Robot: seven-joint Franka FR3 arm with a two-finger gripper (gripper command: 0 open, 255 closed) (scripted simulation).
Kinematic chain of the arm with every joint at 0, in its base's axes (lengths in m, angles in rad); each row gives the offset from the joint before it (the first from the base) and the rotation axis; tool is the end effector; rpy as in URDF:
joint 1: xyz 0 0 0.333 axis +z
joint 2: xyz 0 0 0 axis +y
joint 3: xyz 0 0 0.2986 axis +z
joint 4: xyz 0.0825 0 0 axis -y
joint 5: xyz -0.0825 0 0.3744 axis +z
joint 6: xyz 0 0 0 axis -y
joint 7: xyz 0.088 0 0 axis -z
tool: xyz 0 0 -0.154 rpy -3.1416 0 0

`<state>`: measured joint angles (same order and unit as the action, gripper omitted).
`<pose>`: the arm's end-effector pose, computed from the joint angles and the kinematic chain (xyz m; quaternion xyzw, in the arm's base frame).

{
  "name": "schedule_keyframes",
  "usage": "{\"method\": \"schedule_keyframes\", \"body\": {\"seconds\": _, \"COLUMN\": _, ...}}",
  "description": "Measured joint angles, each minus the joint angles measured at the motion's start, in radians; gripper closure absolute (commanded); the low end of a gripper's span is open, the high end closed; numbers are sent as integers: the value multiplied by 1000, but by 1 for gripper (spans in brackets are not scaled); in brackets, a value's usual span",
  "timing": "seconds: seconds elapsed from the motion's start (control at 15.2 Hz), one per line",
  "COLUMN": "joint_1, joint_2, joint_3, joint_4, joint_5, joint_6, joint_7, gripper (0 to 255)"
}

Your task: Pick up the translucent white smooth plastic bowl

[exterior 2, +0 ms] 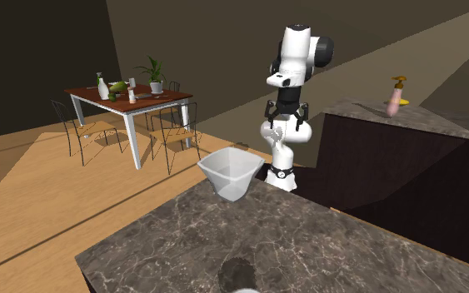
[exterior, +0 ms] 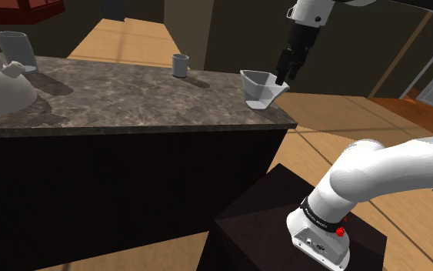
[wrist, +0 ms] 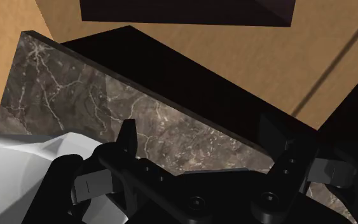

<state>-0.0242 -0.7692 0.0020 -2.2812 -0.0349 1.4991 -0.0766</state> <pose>0.3063 -0.0122 0.5543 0.9995 0.0258 -0.0073 0.0178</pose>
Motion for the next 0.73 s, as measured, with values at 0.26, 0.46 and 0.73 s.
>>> {"method": "schedule_keyframes", "body": {"seconds": 0.26, "joint_1": -17, "joint_2": 67, "joint_3": 25, "joint_4": 13, "joint_5": -33, "joint_6": 54, "joint_7": 36, "gripper": 0}}
{"method": "schedule_keyframes", "body": {"seconds": 0.46, "joint_1": -44, "joint_2": 160, "joint_3": 52, "joint_4": 38, "joint_5": -89, "joint_6": 122, "joint_7": 86, "gripper": 0}}
{"method": "schedule_keyframes", "body": {"seconds": 0.73, "joint_1": -86, "joint_2": 309, "joint_3": 85, "joint_4": 100, "joint_5": -177, "joint_6": 203, "joint_7": 162, "gripper": 0}}
